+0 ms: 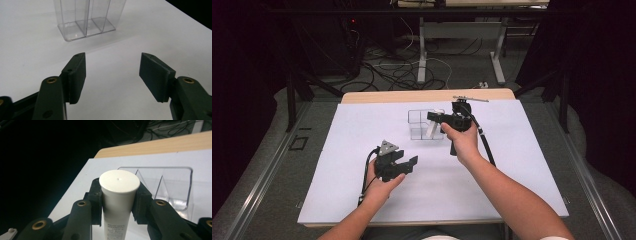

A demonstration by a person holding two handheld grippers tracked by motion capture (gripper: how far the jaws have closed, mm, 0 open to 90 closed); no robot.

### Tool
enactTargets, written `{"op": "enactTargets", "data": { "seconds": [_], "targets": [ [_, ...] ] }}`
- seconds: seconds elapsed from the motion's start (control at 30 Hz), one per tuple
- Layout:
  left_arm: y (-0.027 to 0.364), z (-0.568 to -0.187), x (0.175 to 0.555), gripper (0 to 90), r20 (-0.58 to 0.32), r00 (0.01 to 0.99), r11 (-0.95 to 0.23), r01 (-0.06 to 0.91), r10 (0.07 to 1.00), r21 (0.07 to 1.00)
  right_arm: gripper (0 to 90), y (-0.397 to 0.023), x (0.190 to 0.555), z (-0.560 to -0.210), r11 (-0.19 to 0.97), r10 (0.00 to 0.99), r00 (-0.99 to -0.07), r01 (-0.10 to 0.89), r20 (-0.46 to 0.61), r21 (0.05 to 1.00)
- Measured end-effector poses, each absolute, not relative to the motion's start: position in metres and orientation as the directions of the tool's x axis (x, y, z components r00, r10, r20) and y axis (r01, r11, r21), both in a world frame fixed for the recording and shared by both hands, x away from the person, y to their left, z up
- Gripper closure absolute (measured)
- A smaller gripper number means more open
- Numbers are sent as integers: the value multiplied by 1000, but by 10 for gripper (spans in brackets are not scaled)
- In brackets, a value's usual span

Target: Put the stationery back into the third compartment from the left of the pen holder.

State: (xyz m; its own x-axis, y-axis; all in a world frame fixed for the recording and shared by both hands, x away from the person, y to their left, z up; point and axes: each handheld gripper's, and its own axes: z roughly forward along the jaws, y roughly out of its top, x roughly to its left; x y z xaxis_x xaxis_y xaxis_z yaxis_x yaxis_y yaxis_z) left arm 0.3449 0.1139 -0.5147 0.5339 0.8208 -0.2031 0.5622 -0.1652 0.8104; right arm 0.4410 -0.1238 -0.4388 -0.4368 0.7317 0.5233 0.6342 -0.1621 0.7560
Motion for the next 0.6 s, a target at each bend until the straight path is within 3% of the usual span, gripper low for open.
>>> {"op": "enactTargets", "data": {
  "seconds": [0.6],
  "targets": [
    [133,-514,355,282,-121,461,-164,532,879,831,662,-114,464,-422,-43,859,-428,490,283,871]
  ]
}}
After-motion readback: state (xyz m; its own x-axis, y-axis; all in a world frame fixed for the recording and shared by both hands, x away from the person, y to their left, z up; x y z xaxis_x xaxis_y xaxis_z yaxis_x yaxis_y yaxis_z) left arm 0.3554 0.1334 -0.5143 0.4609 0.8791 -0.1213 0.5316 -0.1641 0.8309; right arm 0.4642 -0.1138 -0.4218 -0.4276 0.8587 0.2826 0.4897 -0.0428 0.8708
